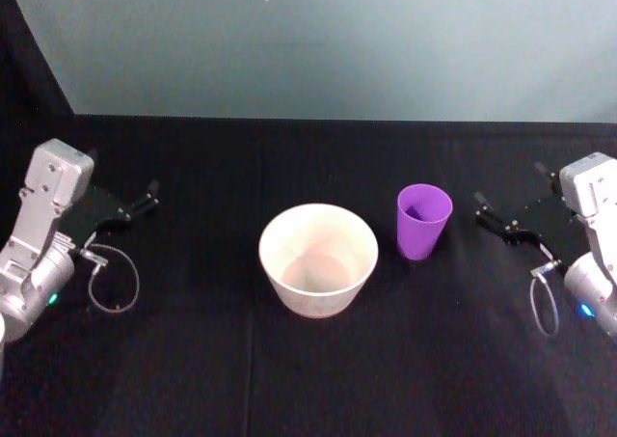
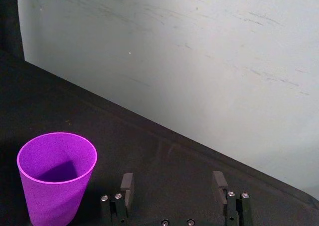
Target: Pick up the cup and pour the mung beans from the cup into the bowl.
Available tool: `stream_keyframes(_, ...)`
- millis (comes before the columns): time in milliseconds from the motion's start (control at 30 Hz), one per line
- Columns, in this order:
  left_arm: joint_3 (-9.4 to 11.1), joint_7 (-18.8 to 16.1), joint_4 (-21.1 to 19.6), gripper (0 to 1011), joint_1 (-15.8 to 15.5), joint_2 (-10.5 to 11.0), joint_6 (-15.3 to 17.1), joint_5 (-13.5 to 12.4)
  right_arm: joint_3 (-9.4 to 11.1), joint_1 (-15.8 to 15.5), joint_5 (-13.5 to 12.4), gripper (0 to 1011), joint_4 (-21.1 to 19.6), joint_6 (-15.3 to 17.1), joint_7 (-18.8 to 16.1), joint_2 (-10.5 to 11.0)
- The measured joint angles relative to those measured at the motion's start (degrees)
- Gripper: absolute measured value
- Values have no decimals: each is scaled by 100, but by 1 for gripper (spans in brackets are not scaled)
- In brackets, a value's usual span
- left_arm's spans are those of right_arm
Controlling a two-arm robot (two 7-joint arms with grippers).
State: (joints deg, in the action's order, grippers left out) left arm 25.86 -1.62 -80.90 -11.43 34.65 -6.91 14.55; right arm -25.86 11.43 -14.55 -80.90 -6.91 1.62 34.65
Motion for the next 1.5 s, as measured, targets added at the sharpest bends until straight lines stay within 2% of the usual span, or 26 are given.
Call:
stream_keyframes(1333, 0, 0, 0, 1000, 0, 0, 0, 0, 1, 0, 1, 1003, 0, -1, 0, 0)
stream_keyframes(1500, 0, 0, 0, 1000, 0, 0, 0, 0, 119, -139, -134, 1002, 2, -204, -256, 44)
